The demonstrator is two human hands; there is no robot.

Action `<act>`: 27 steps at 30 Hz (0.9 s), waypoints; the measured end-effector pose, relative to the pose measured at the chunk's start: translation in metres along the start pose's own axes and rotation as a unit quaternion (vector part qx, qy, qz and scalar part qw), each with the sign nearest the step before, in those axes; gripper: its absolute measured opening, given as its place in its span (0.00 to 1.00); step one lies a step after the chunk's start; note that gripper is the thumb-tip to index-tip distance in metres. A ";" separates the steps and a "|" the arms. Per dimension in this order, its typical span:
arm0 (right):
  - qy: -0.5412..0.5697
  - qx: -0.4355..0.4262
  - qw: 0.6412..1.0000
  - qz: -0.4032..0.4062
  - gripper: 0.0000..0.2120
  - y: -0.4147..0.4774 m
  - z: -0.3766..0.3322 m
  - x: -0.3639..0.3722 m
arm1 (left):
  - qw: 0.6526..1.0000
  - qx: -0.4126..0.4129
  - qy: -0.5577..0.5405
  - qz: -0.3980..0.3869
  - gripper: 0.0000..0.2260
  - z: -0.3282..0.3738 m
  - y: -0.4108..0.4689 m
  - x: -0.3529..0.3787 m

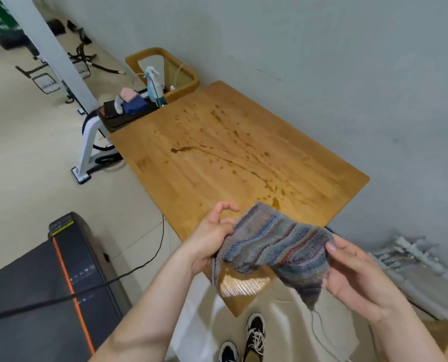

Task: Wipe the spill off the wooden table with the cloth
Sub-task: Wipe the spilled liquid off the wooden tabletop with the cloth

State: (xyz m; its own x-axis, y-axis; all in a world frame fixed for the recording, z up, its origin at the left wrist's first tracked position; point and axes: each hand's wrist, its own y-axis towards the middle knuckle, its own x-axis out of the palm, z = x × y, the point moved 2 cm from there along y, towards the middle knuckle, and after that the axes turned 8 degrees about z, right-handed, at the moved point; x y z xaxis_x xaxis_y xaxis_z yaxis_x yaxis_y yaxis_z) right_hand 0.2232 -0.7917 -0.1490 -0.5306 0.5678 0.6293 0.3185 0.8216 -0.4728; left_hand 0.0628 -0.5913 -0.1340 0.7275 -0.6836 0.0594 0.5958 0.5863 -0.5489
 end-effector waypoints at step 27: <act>-0.048 0.027 0.979 0.197 0.12 0.317 0.098 0.320 | 0.972 0.049 -0.221 0.069 0.10 0.125 0.143 -0.315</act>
State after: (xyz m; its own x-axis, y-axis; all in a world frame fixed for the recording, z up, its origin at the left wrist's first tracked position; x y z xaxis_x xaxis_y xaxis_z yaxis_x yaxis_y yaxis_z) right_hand 0.0773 -0.3543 -0.1581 -0.4480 0.8303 0.3317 0.4729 0.5349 -0.7002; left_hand -0.0388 -0.2381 -0.1272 0.8649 -0.3549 0.3549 0.4959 0.7130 -0.4956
